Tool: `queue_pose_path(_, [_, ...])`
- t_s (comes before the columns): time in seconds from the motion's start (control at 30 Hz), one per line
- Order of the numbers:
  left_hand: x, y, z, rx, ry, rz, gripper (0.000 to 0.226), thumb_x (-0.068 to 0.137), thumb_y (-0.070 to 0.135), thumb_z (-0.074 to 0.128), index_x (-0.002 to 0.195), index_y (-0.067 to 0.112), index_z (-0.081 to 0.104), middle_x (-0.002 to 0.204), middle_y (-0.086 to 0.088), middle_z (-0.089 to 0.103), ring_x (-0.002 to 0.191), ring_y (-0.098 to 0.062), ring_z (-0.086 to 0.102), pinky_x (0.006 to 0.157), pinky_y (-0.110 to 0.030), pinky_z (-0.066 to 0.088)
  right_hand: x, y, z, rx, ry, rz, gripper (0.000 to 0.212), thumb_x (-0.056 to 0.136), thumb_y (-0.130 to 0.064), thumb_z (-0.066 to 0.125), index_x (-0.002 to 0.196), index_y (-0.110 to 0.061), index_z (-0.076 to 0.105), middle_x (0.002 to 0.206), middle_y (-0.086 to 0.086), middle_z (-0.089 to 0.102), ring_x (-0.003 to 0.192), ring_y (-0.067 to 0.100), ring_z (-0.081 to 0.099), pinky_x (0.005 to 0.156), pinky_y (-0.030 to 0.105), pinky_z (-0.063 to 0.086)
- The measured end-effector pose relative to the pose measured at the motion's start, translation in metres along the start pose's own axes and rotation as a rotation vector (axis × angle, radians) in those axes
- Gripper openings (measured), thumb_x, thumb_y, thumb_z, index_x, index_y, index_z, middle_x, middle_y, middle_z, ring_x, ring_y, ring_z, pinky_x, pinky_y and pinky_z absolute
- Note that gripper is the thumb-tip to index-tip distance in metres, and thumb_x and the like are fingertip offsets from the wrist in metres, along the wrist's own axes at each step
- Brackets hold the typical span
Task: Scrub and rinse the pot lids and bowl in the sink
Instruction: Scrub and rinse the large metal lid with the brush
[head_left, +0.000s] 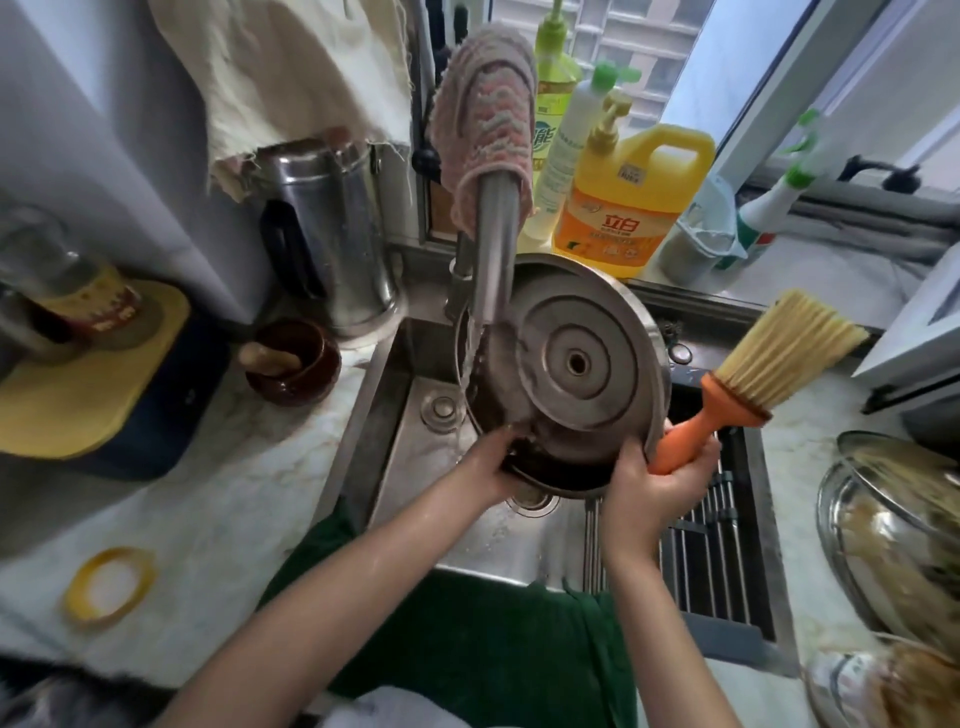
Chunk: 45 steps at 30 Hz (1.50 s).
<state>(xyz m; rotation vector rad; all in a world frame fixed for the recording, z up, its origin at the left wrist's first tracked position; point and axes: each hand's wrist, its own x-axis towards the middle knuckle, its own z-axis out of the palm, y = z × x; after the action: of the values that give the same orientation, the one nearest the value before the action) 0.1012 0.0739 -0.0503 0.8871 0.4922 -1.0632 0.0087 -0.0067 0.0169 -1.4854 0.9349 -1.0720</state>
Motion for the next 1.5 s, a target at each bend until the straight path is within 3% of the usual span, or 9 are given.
queue_pose_path(0.23, [0.0, 0.045, -0.005, 0.229, 0.261, 0.333, 0.033, 0.079, -0.025, 0.036, 0.089, -0.002, 0.057, 0.071, -0.009, 0.065, 0.066, -0.023, 0.064, 0.053, -0.023, 0.054, 0.012, 0.005, -0.012, -0.161, -0.008, 0.048, 0.026, 0.08, -0.003, 0.067, 0.094, -0.012, 0.048, 0.074, -0.007, 0.051, 0.06, 0.003, 0.052, 0.059, 0.013, 0.04])
queue_pose_path(0.47, [-0.008, -0.02, -0.044, 1.324, 0.445, 0.514, 0.08, 0.098, 0.017, 0.043, 0.147, 0.009, -0.02, 0.156, -0.017, -0.019, 0.145, -0.031, -0.012, 0.117, -0.037, 0.005, 0.03, 0.017, -0.001, -0.241, -0.005, 0.371, 0.019, 0.082, -0.008, 0.063, 0.097, -0.008, 0.051, 0.078, -0.002, 0.049, 0.063, 0.009, 0.049, 0.059, 0.024, 0.038])
queue_pose_path(0.57, [-0.023, -0.033, -0.054, 1.696, 0.371, 0.633, 0.06, 0.098, 0.046, 0.032, 0.151, 0.025, 0.015, 0.153, -0.017, -0.028, 0.14, -0.031, -0.031, 0.113, -0.041, -0.014, 0.035, 0.027, 0.001, -0.253, -0.034, 0.487, 0.021, 0.081, -0.012, 0.064, 0.099, -0.005, 0.053, 0.083, 0.002, 0.053, 0.064, 0.012, 0.051, 0.054, 0.024, 0.036])
queue_pose_path(0.63, [-0.029, -0.036, -0.059, 1.889, 0.201, 0.839, 0.053, 0.096, 0.052, 0.023, 0.126, 0.027, 0.057, 0.157, -0.014, 0.019, 0.147, -0.027, 0.005, 0.118, -0.045, -0.009, 0.034, 0.034, 0.004, -0.264, -0.063, 0.56, 0.023, 0.079, -0.015, 0.064, 0.097, -0.004, 0.055, 0.086, 0.006, 0.057, 0.065, 0.016, 0.053, 0.055, 0.027, 0.037])
queue_pose_path(0.73, [-0.031, -0.038, -0.064, 1.975, -0.044, 1.281, 0.046, 0.093, 0.047, 0.037, 0.077, 0.016, 0.066, 0.076, -0.001, 0.069, 0.07, -0.017, 0.067, 0.072, -0.029, 0.054, 0.026, 0.044, 0.012, -0.223, -0.133, 0.666, 0.027, 0.074, -0.02, 0.068, 0.093, -0.006, 0.055, 0.088, 0.008, 0.058, 0.067, 0.019, 0.055, 0.064, 0.031, 0.044])
queue_pose_path(0.9, [-0.028, -0.008, -0.063, 1.951, 0.047, 1.691, 0.043, 0.09, 0.044, 0.048, 0.059, 0.016, 0.057, 0.049, 0.004, 0.052, 0.04, -0.009, 0.05, 0.035, -0.022, 0.036, 0.021, 0.044, 0.02, -0.093, -0.298, 0.736, 0.047, 0.076, -0.047, 0.075, 0.098, -0.009, 0.058, 0.084, 0.005, 0.062, 0.074, 0.019, 0.062, 0.066, 0.035, 0.051])
queue_pose_path(1.2, [-0.013, 0.075, -0.048, 1.852, 0.023, 0.824, 0.08, 0.072, 0.079, 0.026, 0.056, 0.005, 0.052, 0.056, -0.013, 0.056, 0.057, -0.024, 0.055, 0.061, -0.038, 0.043, 0.047, 0.033, 0.028, -0.161, -0.863, 0.346, 0.026, 0.093, -0.022, 0.06, 0.117, -0.014, 0.063, 0.112, -0.003, 0.068, 0.101, 0.002, 0.061, 0.088, 0.014, 0.044])
queue_pose_path(1.37, [-0.02, 0.093, -0.033, 1.781, -0.055, 0.805, 0.067, 0.088, 0.062, 0.039, 0.044, 0.012, 0.042, 0.044, -0.006, 0.046, 0.041, -0.016, 0.042, 0.05, -0.026, 0.029, 0.047, 0.029, 0.03, -0.358, -1.263, 0.369, 0.014, 0.093, -0.018, 0.059, 0.098, -0.007, 0.066, 0.074, -0.002, 0.065, 0.064, -0.004, 0.059, 0.061, 0.01, 0.043])
queue_pose_path(1.5, [-0.021, 0.097, -0.026, 1.792, 0.076, 0.953, 0.059, 0.097, 0.038, 0.048, 0.045, 0.009, 0.047, 0.048, -0.004, 0.048, 0.044, -0.014, 0.039, 0.053, -0.029, 0.03, 0.032, 0.035, 0.038, -0.381, -1.111, 0.348, 0.018, 0.089, -0.015, 0.064, 0.087, 0.003, 0.064, 0.074, 0.006, 0.063, 0.067, 0.009, 0.059, 0.066, 0.024, 0.047])
